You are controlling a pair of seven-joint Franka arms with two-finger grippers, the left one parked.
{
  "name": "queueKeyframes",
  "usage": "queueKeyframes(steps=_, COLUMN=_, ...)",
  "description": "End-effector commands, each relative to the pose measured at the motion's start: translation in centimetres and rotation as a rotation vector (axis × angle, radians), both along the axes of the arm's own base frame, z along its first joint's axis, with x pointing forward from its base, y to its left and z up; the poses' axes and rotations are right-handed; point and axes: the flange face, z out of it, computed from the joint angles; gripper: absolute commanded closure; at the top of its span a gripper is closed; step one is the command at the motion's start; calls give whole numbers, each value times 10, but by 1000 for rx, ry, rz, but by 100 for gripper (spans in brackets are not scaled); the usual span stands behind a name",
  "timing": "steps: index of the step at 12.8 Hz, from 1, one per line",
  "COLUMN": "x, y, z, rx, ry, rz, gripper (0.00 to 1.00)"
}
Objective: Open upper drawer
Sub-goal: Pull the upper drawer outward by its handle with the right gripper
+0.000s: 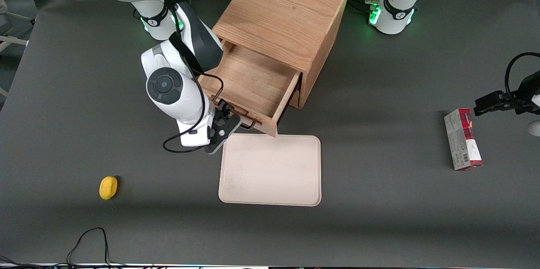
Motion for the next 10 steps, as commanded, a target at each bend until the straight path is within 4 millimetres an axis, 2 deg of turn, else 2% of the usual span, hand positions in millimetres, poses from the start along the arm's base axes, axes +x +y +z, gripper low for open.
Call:
queueKeyframes(steps=1, x=25, y=-12, z=1, rx=-15, ry=-10, rz=-2, gripper=0)
queueKeyframes(steps=3, x=27, y=-13, z=-3, rx=-18, ry=-8, rz=-2, gripper=0)
queueKeyframes(steps=10, x=51, y=-40, z=-6, rx=-14, ry=-17, rz=-53, gripper=0)
